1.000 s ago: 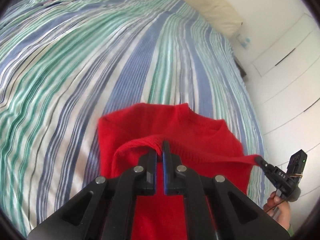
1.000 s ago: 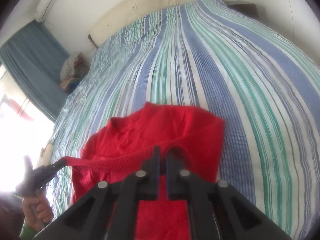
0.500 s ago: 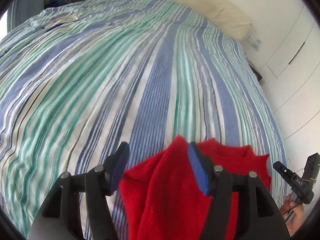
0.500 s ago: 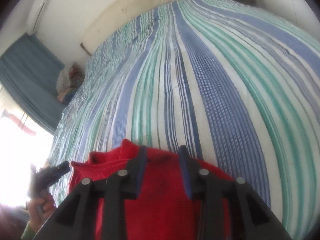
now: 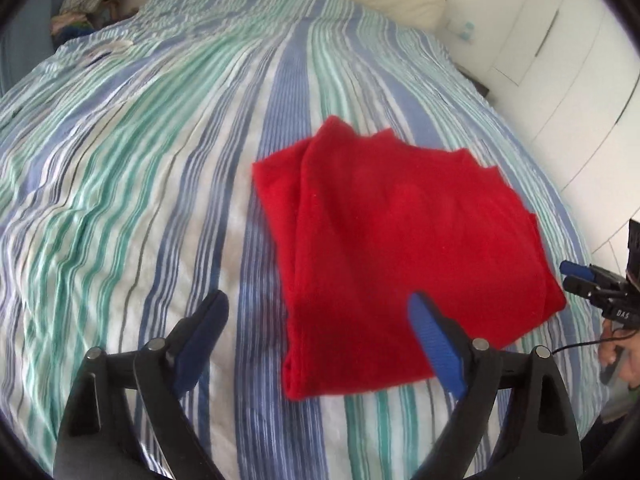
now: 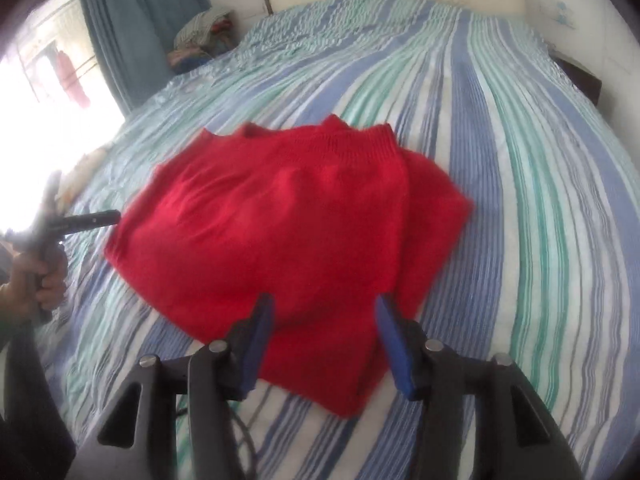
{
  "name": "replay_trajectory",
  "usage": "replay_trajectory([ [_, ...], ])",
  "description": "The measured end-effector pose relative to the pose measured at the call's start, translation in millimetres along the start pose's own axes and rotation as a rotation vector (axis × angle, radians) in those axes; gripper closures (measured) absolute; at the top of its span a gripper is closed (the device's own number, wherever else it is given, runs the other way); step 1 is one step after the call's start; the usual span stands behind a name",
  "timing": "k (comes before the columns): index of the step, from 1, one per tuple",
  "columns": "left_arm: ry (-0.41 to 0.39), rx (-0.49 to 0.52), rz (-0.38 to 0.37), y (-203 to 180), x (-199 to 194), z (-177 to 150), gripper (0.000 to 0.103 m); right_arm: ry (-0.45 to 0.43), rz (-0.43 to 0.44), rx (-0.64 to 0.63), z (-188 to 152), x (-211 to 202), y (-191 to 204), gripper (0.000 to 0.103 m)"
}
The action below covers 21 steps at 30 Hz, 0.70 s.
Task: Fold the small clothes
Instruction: 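Open both grippers to release the folded hem and lift the tools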
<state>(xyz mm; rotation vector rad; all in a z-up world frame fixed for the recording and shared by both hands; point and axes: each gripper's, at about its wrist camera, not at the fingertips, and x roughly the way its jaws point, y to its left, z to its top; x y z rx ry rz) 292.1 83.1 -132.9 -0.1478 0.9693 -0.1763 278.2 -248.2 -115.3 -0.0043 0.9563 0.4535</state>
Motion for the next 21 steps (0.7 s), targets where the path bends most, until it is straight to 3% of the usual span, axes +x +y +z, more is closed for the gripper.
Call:
replay_trajectory([
  [2, 0.090, 0.040, 0.090, -6, 28, -6, 0.011, 0.002, 0.046, 0.003, -3, 3, 10, 0.051],
  [3, 0.142, 0.043, 0.157, -1, 41, -12, 0.012, 0.026, 0.065, 0.026, -9, 12, 11, 0.051],
  [4, 0.151, 0.008, 0.174, 6, 43, -16, 0.012, 0.080, 0.051, 0.048, -18, 27, 7, 0.051],
  [5, 0.122, -0.044, 0.158, 14, 31, -23, 0.012, 0.144, -0.003, 0.042, -30, 41, 2, 0.053],
  [7, 0.080, -0.102, 0.143, 20, 3, -32, 0.013, 0.098, -0.039, 0.012, -47, 28, 4, 0.055],
  [10, 0.047, -0.082, 0.119, 7, -36, -53, 0.013, 0.059, -0.112, 0.015, -60, -15, 10, 0.050],
  [13, 0.023, -0.055, 0.072, -16, -59, -78, 0.011, 0.018, -0.100, -0.005, -77, -45, 16, 0.043],
  [17, 0.006, 0.029, 0.085, -53, -56, -108, 0.009, 0.050, -0.084, 0.025, -94, -46, 13, 0.043],
  [21, 0.053, 0.073, 0.114, -64, -38, -130, 0.009, 0.053, -0.053, 0.110, -104, -42, 1, 0.043],
])
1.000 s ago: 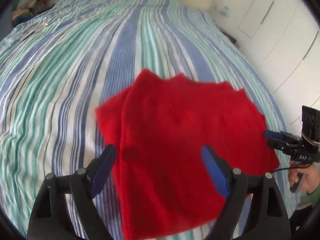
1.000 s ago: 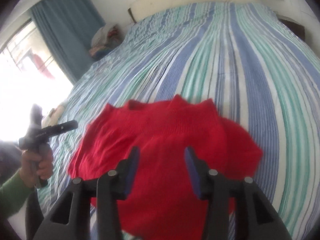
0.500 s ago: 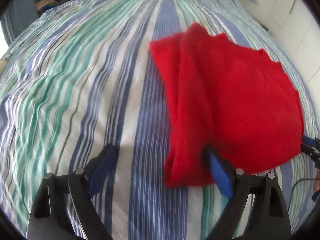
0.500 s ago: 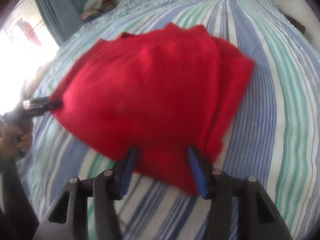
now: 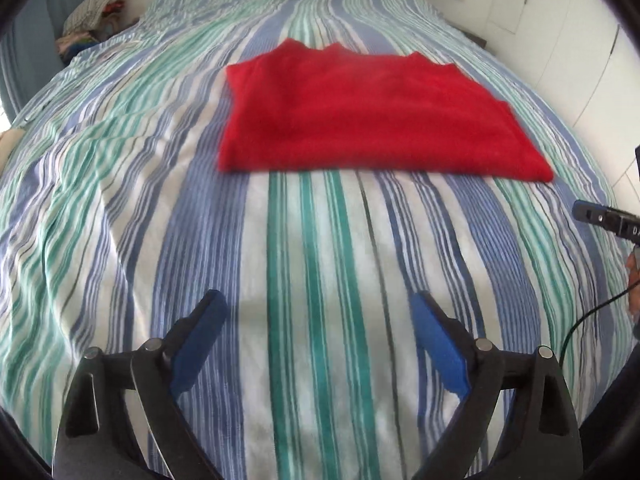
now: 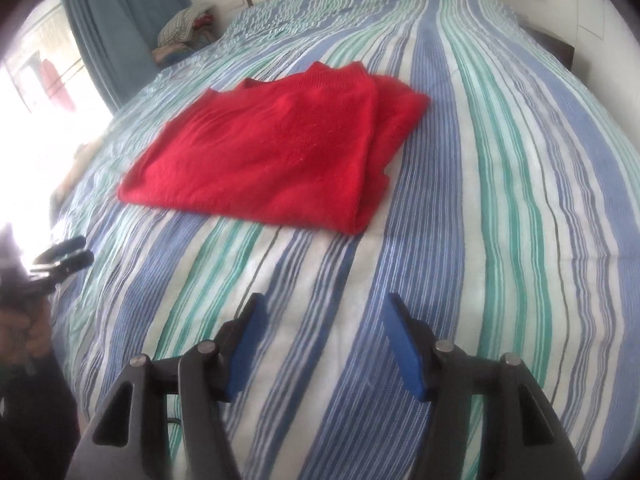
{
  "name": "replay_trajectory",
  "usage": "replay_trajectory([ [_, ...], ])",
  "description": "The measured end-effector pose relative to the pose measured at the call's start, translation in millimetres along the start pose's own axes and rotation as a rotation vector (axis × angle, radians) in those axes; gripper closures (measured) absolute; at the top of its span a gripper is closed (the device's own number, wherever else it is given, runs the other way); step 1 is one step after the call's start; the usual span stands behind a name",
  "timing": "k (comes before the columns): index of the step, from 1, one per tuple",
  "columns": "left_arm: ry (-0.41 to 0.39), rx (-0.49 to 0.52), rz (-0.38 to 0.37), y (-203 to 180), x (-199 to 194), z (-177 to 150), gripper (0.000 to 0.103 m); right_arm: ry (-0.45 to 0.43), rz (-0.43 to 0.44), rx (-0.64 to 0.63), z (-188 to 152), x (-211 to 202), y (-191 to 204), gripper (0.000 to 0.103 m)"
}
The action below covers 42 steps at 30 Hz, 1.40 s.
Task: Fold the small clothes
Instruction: 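Open both grippers to release the folded hem and lift the tools, then grasp one side of the folded sweater with the right gripper and fold it over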
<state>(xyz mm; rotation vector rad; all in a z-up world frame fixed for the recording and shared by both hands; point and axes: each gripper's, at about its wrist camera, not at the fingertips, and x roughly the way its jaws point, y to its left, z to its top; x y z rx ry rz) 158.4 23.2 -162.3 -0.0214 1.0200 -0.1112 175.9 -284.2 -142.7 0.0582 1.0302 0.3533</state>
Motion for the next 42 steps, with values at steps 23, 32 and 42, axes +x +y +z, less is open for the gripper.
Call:
replay_trajectory([
  [23, -0.005, 0.049, 0.087, -1, 8, 0, 0.009, -0.019, 0.111, 0.313, 72, 35, -74, 0.042],
  [32, -0.065, -0.020, 0.072, 28, -30, 5, 0.009, -0.070, 0.218, 0.579, 90, 63, -107, 0.042],
  [42, -0.074, -0.186, 0.062, 75, -23, 1, 0.009, -0.025, 0.113, 0.456, 137, 78, -44, 0.094],
])
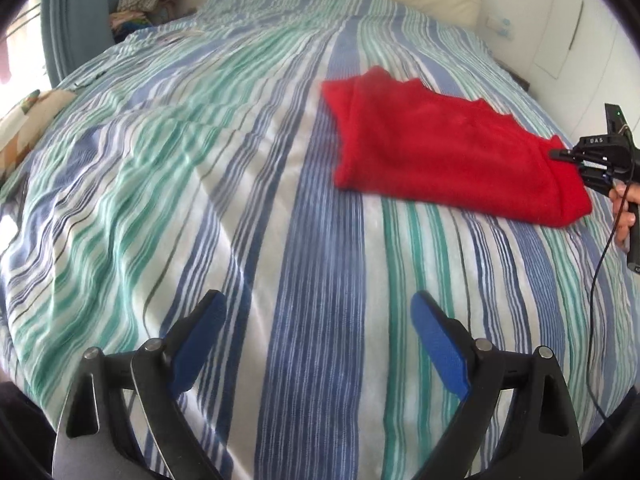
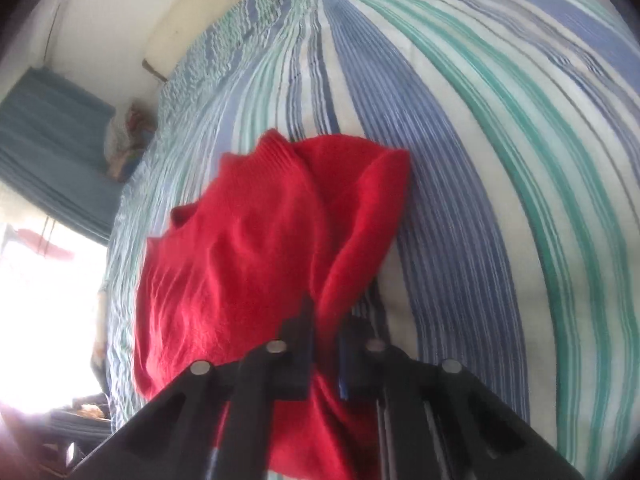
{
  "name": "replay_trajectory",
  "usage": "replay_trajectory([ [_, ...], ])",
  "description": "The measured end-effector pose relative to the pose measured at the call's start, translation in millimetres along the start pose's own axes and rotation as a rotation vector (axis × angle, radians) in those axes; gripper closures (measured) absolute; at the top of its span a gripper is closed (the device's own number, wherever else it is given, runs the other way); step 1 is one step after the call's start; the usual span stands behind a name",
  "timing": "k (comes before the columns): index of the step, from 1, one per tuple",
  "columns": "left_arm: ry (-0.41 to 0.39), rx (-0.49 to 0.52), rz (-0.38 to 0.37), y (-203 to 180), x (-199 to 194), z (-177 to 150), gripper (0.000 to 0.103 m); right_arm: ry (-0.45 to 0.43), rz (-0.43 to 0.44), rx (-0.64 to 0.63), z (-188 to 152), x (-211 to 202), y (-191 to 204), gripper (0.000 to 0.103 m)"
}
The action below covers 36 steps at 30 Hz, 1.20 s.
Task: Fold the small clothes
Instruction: 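Grasp one side of the folded sweater with the right gripper and fold it over, then move the left tool to the other side of the folded sweater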
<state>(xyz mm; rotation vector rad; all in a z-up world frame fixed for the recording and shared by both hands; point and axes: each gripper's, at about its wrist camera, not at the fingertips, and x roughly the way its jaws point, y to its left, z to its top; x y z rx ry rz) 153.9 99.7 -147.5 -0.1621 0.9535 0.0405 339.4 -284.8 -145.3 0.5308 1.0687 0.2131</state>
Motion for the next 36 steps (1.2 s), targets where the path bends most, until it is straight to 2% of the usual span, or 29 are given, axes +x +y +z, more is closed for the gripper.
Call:
replay_trajectory([
  [4, -0.034, -0.100, -0.031, 23, -3, 10, 0.009, -0.019, 0.042, -0.132, 5, -21, 92, 0.094],
  [6, -0.052, -0.140, -0.037, 35, -6, 12, 0.009, -0.009, 0.058, -0.206, 3, -17, 142, 0.094],
  [10, -0.049, -0.210, -0.035, 58, -7, 7, 0.009, 0.048, 0.088, -0.319, -16, 23, 231, 0.094],
  [13, -0.042, -0.250, -0.036, 70, -6, 6, 0.009, 0.084, 0.060, -0.383, -39, 68, 270, 0.094],
  [15, -0.046, -0.264, -0.036, 74, -7, 6, 0.009, 0.108, 0.057, -0.391, -56, 99, 281, 0.088],
  [16, -0.051, -0.268, -0.032, 76, -7, 7, 0.009, 0.142, 0.098, -0.376, -64, 114, 282, 0.080],
  [17, -0.053, -0.274, -0.028, 78, -8, 7, 0.009, 0.205, 0.162, -0.341, -71, 127, 283, 0.068],
  [18, -0.054, -0.283, -0.027, 80, -8, 7, 0.009, 0.271, 0.240, -0.289, -78, 134, 281, 0.064],
  [19, -0.055, -0.293, -0.031, 83, -8, 7, 0.009, 0.291, 0.292, -0.256, -83, 133, 280, 0.064],
  [22, -0.055, -0.320, -0.041, 89, -7, 9, 0.009, 0.219, 0.333, -0.344, -86, 97, 279, 0.063],
  [24, -0.059, -0.331, -0.039, 92, -7, 9, 0.009, 0.150, 0.262, -0.440, -83, 67, 270, 0.062],
  [27, -0.053, -0.339, -0.046, 93, -5, 9, 0.009, 0.056, 0.052, -0.631, -83, 35, 252, 0.062],
  [29, -0.046, -0.331, -0.050, 89, -4, 8, 0.009, 0.075, -0.032, -0.690, -89, 39, 238, 0.062],
  [32, -0.046, -0.287, -0.023, 79, -1, 7, 0.009, 0.093, -0.063, -0.707, -102, 65, 235, 0.062],
  [35, -0.038, -0.253, 0.003, 73, 2, 6, 0.009, 0.053, 0.003, -0.698, -128, 93, 257, 0.062],
  [36, -0.032, -0.251, 0.005, 73, 3, 5, 0.009, 0.085, 0.000, -0.720, -141, 109, 267, 0.061],
])
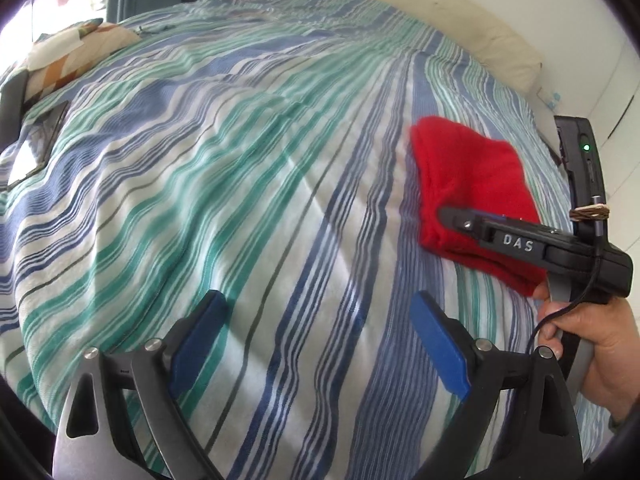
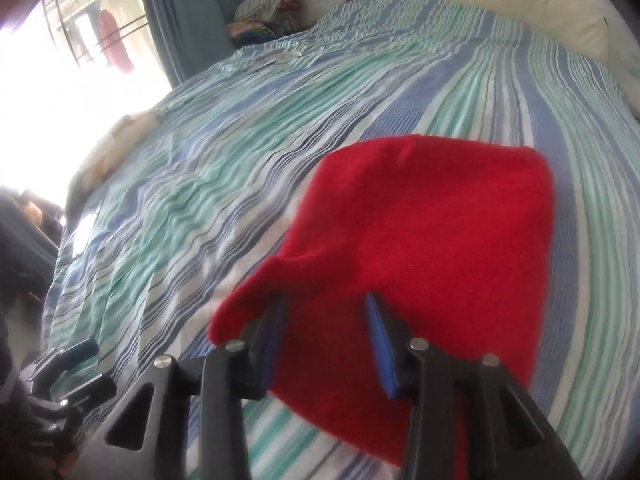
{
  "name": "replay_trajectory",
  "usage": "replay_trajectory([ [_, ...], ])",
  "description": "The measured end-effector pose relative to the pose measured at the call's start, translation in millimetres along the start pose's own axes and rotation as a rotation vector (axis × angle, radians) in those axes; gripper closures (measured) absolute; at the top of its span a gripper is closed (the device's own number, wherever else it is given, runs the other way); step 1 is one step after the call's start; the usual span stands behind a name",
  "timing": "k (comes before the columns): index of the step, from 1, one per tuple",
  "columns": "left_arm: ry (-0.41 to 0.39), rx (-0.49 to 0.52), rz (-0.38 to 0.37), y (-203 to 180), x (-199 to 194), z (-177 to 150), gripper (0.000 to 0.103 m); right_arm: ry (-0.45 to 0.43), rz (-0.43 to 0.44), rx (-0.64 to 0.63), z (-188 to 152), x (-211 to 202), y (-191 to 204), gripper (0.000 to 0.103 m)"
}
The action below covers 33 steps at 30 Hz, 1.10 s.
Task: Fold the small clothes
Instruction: 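Move the left tool to the other side of the folded sweater, then grasp the sweater side with the left gripper, fold it over, then release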
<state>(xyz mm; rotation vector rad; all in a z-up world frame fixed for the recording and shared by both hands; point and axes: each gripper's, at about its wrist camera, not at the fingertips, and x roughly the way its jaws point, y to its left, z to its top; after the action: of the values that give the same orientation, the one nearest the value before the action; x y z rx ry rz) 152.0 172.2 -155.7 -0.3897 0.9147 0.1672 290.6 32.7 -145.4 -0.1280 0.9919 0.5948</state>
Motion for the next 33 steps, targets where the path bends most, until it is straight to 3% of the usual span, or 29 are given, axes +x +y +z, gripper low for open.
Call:
replay_trajectory([
  [2, 0.008, -0.008, 0.000, 2, 1, -1, 0.009, 0.081, -0.024, -0.085, -6, 26, 30, 0.061],
  [4, 0.008, -0.018, -0.004, 5, 1, 0, 0.009, 0.057, -0.051, -0.190, -10, 18, 52, 0.061],
  [7, -0.001, -0.016, -0.014, 4, -1, 0, 0.009, -0.018, -0.006, -0.193, -14, -29, 47, 0.063],
  [10, -0.002, 0.001, -0.019, -2, -1, -2, 0.009, -0.105, -0.037, -0.125, -31, -83, 17, 0.063],
  [12, 0.004, 0.024, -0.012, -7, 1, -5, 0.009, -0.115, -0.081, -0.072, -47, -94, -7, 0.063],
  [17, 0.055, 0.086, -0.014, -16, 8, -15, 0.009, 0.072, -0.068, 0.125, -84, -39, -59, 0.062],
  [19, 0.064, 0.073, -0.088, -17, -3, -15, 0.009, 0.030, -0.063, 0.115, -84, -49, -57, 0.061],
  [21, 0.060, 0.020, -0.250, -22, -14, -5, 0.006, 0.007, -0.004, 0.154, -83, -70, -60, 0.051],
  [23, 0.076, 0.000, -0.378, -40, -13, 17, 0.003, -0.052, 0.030, 0.154, -87, -97, -64, 0.024],
  [25, 0.101, 0.025, -0.445, -67, 2, 47, 0.003, -0.091, 0.001, 0.154, -92, -113, -75, 0.019],
  [27, 0.167, 0.051, -0.485, -90, 30, 77, 0.002, -0.069, 0.007, 0.200, -90, -112, -93, 0.019],
  [28, 0.203, 0.069, -0.481, -99, 49, 89, 0.002, -0.058, 0.008, 0.231, -87, -109, -103, 0.019],
  [30, 0.251, 0.098, -0.380, -108, 83, 106, 0.003, -0.070, 0.025, 0.290, -77, -105, -121, 0.019],
  [33, 0.255, 0.156, -0.255, -110, 113, 115, 0.003, -0.079, 0.095, 0.372, -58, -93, -143, 0.019],
])
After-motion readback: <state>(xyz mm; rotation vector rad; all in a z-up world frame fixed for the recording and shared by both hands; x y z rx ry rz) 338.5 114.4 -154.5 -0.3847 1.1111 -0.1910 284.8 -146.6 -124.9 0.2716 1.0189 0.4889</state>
